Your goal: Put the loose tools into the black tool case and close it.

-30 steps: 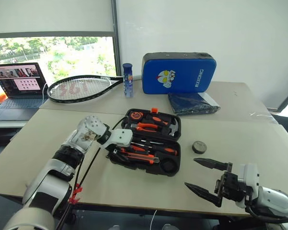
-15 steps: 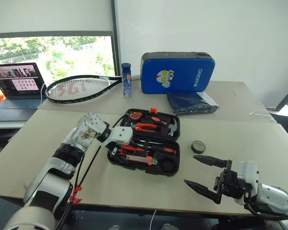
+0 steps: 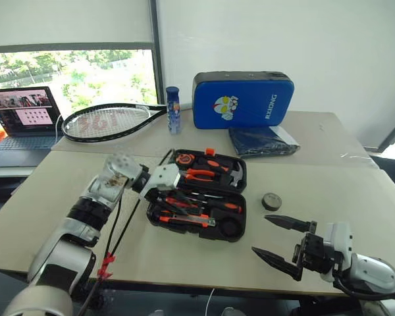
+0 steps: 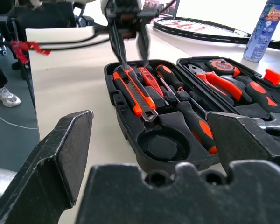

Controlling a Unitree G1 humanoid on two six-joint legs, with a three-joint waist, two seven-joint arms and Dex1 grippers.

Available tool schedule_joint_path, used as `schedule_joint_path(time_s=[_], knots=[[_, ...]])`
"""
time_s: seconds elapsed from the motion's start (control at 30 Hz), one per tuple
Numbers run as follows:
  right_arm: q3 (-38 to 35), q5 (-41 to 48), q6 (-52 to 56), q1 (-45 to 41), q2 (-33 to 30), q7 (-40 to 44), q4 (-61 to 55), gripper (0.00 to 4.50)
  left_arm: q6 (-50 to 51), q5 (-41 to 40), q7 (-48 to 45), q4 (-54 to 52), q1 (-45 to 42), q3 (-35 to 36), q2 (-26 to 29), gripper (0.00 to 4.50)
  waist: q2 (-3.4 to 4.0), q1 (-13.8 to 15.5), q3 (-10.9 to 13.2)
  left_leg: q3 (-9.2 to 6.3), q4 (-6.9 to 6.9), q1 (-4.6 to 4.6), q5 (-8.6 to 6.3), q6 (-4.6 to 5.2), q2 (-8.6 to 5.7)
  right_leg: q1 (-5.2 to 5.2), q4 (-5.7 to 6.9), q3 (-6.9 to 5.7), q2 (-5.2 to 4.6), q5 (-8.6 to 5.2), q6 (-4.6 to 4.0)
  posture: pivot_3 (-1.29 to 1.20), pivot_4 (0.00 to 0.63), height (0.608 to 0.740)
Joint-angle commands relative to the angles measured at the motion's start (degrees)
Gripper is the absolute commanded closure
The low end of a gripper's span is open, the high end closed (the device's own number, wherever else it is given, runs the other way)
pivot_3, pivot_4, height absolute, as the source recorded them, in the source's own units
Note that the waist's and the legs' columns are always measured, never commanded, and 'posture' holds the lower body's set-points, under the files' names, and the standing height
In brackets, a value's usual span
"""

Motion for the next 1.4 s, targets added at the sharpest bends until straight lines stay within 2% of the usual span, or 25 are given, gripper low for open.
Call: schedule_joint_path(time_s=[0.03, 0.23, 0.4, 0.57, 0.7, 0.9, 0.97, 1.13, 1.27, 1.4], knots=[[-0.5, 0.0, -0.9, 0.0, 0.3, -0.2, -1.1, 0.00, -1.6, 1.6, 2.2, -1.1, 0.8, 0.9, -0.8, 4.42, 0.00, 0.1, 0.0, -0.01, 0.00, -0.03, 0.00, 0.00, 0.00, -0.02, 0.00, -0.01, 0.00, 0.00, 0.00, 0.00, 0.150, 0.740], [-0.5, 0.0, -0.9, -0.1, 0.2, -0.1, -1.2, 0.00, -4.7, 6.8, 7.1, 2.5, 1.6, 0.1, -2.3, 4.42, 0.00, 0.2, 0.0, -0.01, 0.04, -0.01, 0.00, 0.00, -0.01, 0.03, -0.01, -0.01, 0.00, 0.00, 0.01, 0.00, 0.150, 0.740], [-0.2, 0.0, -0.7, 0.0, 0.4, -0.2, -1.4, 0.00, -4.2, 8.6, 6.0, 3.0, 2.6, -1.2, -1.5, 4.42, 0.01, 0.2, 0.0, -0.01, 0.05, 0.13, 0.00, 0.00, -0.01, 0.19, -0.01, -0.01, 0.00, 0.01, 0.02, 0.00, 0.150, 0.740], [-0.1, 0.0, -0.8, 0.2, 0.4, -0.4, -1.6, 0.00, -0.4, 10.6, 6.2, 3.0, 3.8, -2.2, -0.2, 4.42, 0.02, 0.0, 0.0, 0.02, -0.04, 0.86, -0.01, 0.00, 0.00, 0.94, -0.11, -0.01, 0.00, -0.07, 0.15, 0.00, 0.150, 0.740], [-0.1, 0.0, -0.9, 0.4, 0.6, -0.6, -1.7, 0.00, 2.8, 12.6, 8.4, 3.8, 4.4, -2.6, 0.1, 4.42, 0.09, 0.0, -0.1, 0.03, -0.04, 1.04, 0.02, 0.02, 0.00, 1.08, -0.07, 0.04, 0.02, -0.23, 0.41, 0.00, 0.150, 0.740], [0.5, -0.4, -1.0, 0.3, 1.2, -1.1, -1.8, 0.00, 7.9, 12.4, 11.5, 2.9, 5.1, -2.2, -1.1, 4.42, 0.37, -0.1, -0.2, 0.05, -0.07, 1.70, 0.02, 0.03, 0.00, 1.75, -0.15, 0.08, 0.04, -0.28, 0.46, 0.00, 0.150, 0.740], [0.6, -0.4, -1.0, 0.3, 1.4, -1.1, -1.9, 0.00, 7.9, 10.0, 10.0, 1.1, 5.9, -1.2, -1.3, 4.42, 0.46, -0.1, -0.3, 0.06, -0.07, 1.75, 0.02, 0.02, 0.00, 1.78, -0.16, 0.12, 0.04, -0.28, 0.47, 0.00, 0.150, 0.740], [0.6, -0.5, -0.9, 0.4, 1.6, -1.1, -1.7, 0.00, 2.1, 5.4, 8.2, -0.2, 6.0, 2.9, -2.3, 4.42, 0.48, 0.0, -0.3, 0.09, -0.12, 1.71, 0.02, 0.03, 0.00, 1.73, -0.23, 0.16, 0.04, -0.30, 0.48, 0.00, 0.150, 0.740], [0.6, -0.5, -1.0, 0.4, 1.6, -0.9, -1.5, 0.00, -3.0, 2.1, 8.6, 0.9, 4.9, 6.4, -3.8, 4.42, 0.47, 0.2, -0.3, 0.06, -0.12, 1.10, 0.02, 0.03, 0.00, 1.22, -0.31, 0.12, 0.04, -0.28, 0.46, 0.00, 0.150, 0.740], [0.7, -0.5, -0.9, 0.4, 1.6, -0.9, -1.5, 0.00, -4.8, 3.0, 10.3, 2.7, 4.5, 7.0, -4.7, 4.42, 0.46, 0.2, -0.3, 0.04, -0.12, 0.71, -0.03, 0.10, -0.03, 0.85, -0.34, 0.14, 0.03, -0.08, 0.14, 0.00, 0.150, 0.740]])
